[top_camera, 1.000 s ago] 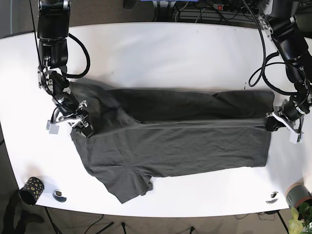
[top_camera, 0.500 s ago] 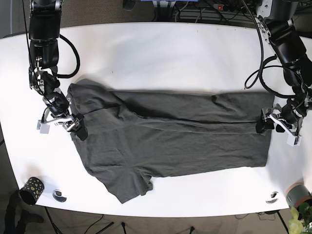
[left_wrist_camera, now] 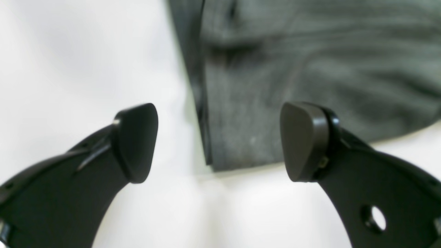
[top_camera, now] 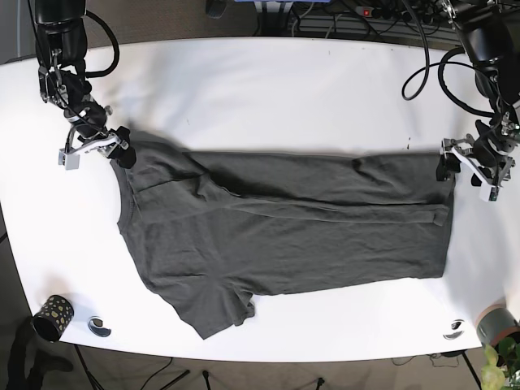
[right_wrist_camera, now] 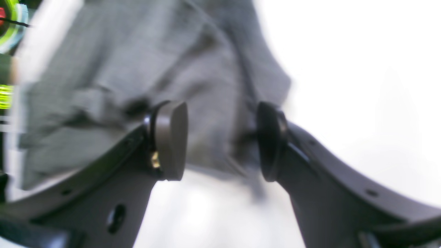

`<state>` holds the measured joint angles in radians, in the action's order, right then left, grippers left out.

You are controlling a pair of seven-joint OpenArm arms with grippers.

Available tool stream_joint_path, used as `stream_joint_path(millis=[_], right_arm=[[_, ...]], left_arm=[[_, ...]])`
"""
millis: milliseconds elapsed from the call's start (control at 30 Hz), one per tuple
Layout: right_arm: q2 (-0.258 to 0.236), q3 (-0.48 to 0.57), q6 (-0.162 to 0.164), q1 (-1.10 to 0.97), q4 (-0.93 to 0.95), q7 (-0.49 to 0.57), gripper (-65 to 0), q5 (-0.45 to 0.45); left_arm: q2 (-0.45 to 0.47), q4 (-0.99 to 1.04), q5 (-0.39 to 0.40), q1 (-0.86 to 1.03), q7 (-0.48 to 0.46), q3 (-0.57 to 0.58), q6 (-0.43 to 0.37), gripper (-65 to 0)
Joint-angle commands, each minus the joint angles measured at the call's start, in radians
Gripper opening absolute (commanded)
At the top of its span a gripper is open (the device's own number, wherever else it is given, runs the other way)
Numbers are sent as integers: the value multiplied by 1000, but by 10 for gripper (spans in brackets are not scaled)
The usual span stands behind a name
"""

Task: Fold the T-shirt properly
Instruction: 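Lower the folded edge with both grippers and open them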

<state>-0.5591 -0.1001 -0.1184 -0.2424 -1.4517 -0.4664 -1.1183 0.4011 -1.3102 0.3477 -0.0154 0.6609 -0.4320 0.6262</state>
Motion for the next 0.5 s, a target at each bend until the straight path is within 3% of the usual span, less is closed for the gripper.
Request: stream_joint_path(millis=[0,67,167,267,467], right_arm=[[-19,-8,-17,1,-30,25,-352,28],[1,-10,-17,-5,-34,25,-352,74],[26,-11,-17,-5,-37,25,-357,131],[40,-8,-17,-7,-36,25,-358,168],[83,-10,-17,-5,-37,25,-360,244]], left_arm=[[19,-19,-2,-7,-92,12,4,-140],[15,-9,-19,10,-146,32,-1,-149],[12,40,-34,9,-218,72,-1,-215],[12,93,-37,7,-246,80,-1,-256],[14,139,-37,-24,-250,78,-1,-260]])
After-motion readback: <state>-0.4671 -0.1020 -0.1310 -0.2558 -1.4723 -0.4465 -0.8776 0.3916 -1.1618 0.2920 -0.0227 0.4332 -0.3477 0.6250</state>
